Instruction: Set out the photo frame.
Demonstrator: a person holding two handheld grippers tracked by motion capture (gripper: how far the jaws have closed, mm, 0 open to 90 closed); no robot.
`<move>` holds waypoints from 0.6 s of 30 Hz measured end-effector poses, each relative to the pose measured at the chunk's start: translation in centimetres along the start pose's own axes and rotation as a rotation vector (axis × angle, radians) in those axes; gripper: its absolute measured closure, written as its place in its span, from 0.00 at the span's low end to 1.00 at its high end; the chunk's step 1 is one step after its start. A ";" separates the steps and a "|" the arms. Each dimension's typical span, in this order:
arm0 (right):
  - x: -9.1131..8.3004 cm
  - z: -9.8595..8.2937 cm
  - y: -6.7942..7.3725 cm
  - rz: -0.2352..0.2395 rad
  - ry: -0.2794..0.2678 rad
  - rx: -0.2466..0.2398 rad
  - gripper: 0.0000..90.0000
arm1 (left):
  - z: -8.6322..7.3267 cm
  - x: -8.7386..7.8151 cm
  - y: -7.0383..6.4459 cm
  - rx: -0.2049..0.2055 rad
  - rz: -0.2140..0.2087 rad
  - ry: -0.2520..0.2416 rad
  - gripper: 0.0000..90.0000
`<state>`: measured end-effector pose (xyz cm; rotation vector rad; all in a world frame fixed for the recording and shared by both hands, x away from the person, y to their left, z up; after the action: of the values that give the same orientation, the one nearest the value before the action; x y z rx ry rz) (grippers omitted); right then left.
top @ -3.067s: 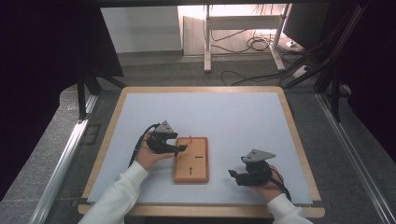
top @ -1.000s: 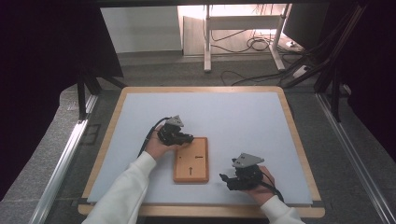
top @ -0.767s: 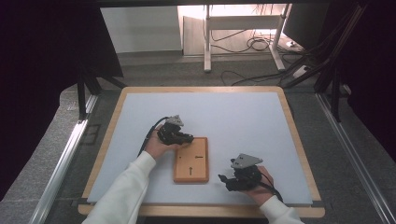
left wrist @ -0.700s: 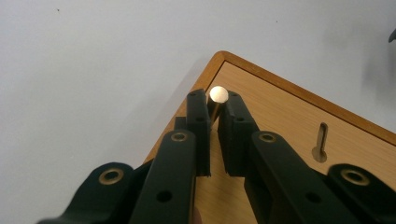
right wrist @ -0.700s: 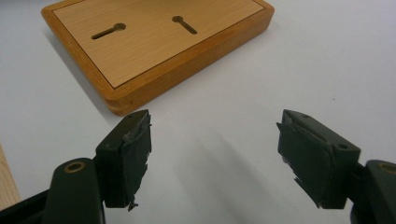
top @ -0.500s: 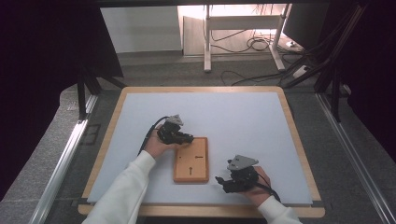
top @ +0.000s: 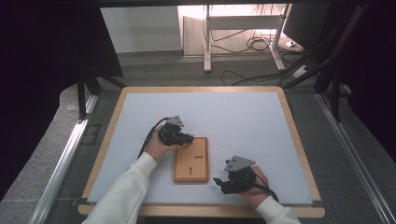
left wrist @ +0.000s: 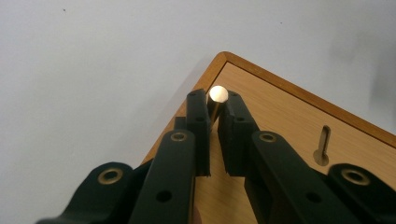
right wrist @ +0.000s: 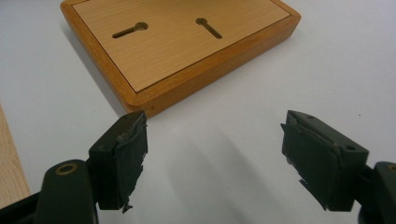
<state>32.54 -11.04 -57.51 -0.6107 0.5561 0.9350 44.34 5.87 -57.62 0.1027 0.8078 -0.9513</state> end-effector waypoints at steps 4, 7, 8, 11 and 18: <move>0.0 0.0 0.0 0.000 0.000 0.002 0.25 | 0.1 0.2 -0.1 -0.010 0.001 -0.005 0.91; 0.0 -0.1 0.0 0.000 0.001 0.001 0.25 | 0.1 0.2 -0.1 -0.011 0.001 -0.005 0.92; 0.0 -0.1 -0.1 -0.001 0.003 0.001 0.25 | 0.1 0.2 -0.1 -0.007 0.003 -0.006 0.92; 0.1 -0.1 -0.1 -0.002 0.004 0.003 0.25 | 0.0 0.2 0.1 0.000 -0.012 -0.002 0.93; 0.0 0.2 0.0 -0.005 -0.010 -0.002 0.25 | 0.1 0.1 0.3 -0.009 -0.054 0.018 0.93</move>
<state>32.58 -10.90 -57.34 -0.6091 0.5449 0.9338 44.67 5.96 -57.73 0.0817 0.8347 -0.9992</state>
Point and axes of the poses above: each handheld gripper's, and its own axes: x roughly forward along the jaws, z roughly out of its top, y roughly to its left, the point moved 9 cm from there along x, roughly forward along the jaws, and after that the axes turned 9 degrees about -x, right-handed, at the moved point
